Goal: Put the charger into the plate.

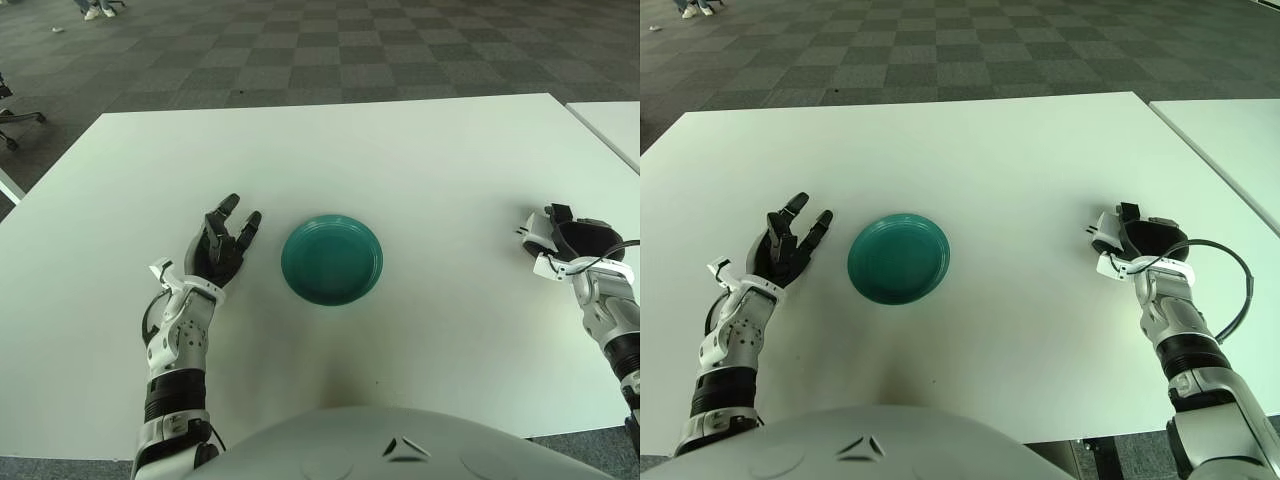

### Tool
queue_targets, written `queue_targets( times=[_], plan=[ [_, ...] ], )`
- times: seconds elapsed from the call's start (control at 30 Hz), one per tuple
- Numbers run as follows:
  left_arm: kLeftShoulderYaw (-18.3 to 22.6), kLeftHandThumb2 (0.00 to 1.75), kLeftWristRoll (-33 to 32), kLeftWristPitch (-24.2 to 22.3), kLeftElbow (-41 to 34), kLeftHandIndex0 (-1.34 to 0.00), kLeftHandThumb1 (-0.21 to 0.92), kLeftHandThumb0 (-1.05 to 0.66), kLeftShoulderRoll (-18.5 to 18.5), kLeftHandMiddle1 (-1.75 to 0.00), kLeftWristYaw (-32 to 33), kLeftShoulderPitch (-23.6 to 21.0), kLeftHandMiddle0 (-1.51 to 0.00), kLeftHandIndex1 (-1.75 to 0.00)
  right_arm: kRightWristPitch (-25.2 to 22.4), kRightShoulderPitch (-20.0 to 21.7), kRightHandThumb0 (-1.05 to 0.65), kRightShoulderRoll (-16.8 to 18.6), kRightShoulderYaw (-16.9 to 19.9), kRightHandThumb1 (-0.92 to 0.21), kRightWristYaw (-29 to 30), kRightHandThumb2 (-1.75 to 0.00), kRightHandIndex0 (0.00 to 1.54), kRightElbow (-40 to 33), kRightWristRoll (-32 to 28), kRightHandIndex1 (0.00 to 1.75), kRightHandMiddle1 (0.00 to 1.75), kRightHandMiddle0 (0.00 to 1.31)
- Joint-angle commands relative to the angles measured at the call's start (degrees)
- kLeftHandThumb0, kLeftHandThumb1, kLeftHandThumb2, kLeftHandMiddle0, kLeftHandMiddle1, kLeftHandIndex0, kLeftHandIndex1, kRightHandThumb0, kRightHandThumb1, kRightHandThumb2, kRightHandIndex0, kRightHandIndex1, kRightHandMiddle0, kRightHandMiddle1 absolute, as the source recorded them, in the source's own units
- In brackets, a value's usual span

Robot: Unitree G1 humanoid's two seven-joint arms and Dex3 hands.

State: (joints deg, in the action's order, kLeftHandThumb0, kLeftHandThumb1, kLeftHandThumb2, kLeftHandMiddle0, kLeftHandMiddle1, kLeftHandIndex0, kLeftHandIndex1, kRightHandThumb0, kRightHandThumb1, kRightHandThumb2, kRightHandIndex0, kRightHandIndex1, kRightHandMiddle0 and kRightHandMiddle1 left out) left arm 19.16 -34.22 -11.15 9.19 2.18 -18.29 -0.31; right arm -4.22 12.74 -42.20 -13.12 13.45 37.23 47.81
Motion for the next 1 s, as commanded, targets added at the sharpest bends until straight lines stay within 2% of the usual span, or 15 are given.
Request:
queue_targets(
  times=[0.0, 0.27, 0.5, 0.7, 0.97],
  plan=[
    [-0.3, 0.88, 1.3, -1.0, 1.2, 0.00, 0.92, -0.77, 0.5, -0.01, 0.2, 1.9, -0.43, -0.79, 1.1, -1.0, -0.95, 2.6, -2.5, -0.92, -0.7, -0.78, 0.41, 3.5, -1.0, 0.02, 0.58, 0.00],
    [-1.0, 0.89, 1.9, -0.1, 0.4, 0.00, 0.92, -0.78, 0.3, 0.00, -0.1, 2.6, -0.43, -0.79, 4.4, 1.1, -0.96, 4.8, -5.0, -0.92, 0.0, -0.76, 0.40, 12.3, -2.2, 0.01, 0.57, 0.00],
    [-1.1, 0.90, 1.8, -0.2, -0.4, 0.00, 0.92, -0.78, 0.4, -0.01, 0.0, 3.1, -0.43, -0.80, 6.7, 0.3, -0.97, 6.0, -5.3, -0.92, -1.3, -0.74, 0.39, 14.9, -4.9, 0.00, 0.61, 0.00],
    [-1.0, 0.90, 1.6, -0.5, -0.9, 0.00, 0.92, -0.78, 0.5, -0.01, 0.0, 3.4, -0.43, -0.80, 10.0, 0.0, -0.98, 7.7, -4.9, -0.92, -0.8, -0.72, 0.43, 21.1, -8.5, 0.03, 0.72, 0.00],
    [-1.0, 0.90, 1.5, -0.7, -1.5, 0.00, 0.92, -0.78, 0.6, -0.01, 0.1, 3.8, -0.43, -0.80, 10.8, -3.4, -0.98, 7.3, -3.4, -0.92, -2.1, -0.69, 0.49, 18.9, -13.6, 0.08, 0.97, 0.00]
  ],
)
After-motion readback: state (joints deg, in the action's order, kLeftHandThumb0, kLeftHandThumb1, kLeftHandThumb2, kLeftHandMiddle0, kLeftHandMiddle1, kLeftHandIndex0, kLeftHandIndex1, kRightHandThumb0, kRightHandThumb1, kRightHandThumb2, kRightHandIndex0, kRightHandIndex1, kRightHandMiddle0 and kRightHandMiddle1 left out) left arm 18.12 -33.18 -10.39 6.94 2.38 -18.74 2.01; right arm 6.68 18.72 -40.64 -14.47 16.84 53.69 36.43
